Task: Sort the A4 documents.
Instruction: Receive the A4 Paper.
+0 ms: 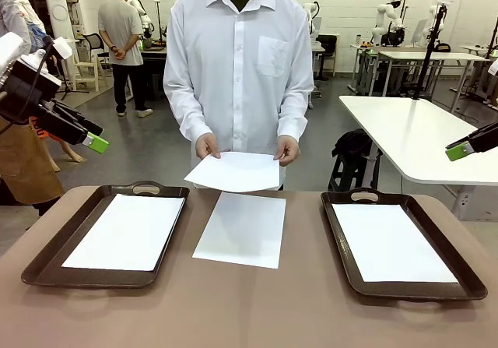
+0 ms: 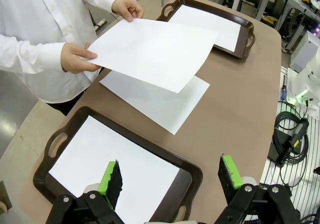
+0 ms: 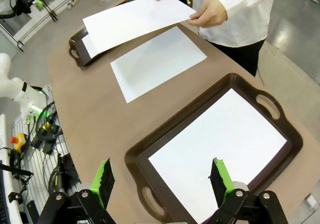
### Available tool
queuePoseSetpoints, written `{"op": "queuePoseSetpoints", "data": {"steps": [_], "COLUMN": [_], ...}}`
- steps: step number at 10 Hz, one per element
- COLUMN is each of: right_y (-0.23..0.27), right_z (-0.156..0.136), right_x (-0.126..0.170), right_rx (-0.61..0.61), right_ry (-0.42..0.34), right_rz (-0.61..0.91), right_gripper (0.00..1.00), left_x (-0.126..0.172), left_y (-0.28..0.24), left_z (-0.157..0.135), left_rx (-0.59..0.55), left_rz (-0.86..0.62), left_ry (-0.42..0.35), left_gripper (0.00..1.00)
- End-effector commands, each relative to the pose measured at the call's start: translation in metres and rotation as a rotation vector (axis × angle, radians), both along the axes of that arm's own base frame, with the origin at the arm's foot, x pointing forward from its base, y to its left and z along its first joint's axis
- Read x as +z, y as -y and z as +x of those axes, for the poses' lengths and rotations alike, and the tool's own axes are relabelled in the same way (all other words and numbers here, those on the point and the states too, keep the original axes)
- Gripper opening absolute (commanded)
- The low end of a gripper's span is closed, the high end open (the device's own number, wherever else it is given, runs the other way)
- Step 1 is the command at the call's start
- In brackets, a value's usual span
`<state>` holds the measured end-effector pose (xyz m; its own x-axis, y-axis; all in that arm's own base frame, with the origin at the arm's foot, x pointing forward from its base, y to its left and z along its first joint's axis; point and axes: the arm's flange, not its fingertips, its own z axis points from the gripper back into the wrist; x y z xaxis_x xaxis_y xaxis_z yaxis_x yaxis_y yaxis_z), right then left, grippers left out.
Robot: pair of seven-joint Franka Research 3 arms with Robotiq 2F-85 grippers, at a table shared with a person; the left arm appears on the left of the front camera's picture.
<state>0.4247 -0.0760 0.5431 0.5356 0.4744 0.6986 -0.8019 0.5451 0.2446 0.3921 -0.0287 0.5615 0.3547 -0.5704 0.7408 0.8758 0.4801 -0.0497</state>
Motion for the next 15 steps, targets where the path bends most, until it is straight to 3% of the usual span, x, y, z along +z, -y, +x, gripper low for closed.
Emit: {"op": "queuePoseSetpoints", "data": {"steps": [1,15], "right_y": [-0.0013,-0.0013], "right_z": [0.0002,0.0002], "right_x": [-0.0009,-0.0009], "right_rx": [0.001,0.001], "right_ry": [0.0,0.0], "right_rz": [-0.002,-0.002], "right_gripper": [1.0,1.0], "left_x": [-0.0009,-0.0009], "left_y": [-0.0006,-0.0006], "left_z": [0.0013,0.0013], "left_rx": [-0.009,-0.009], "left_rz": [-0.014,-0.014], "left_ry": [0.002,0.002], "left_gripper": [1.0,1.0]}}
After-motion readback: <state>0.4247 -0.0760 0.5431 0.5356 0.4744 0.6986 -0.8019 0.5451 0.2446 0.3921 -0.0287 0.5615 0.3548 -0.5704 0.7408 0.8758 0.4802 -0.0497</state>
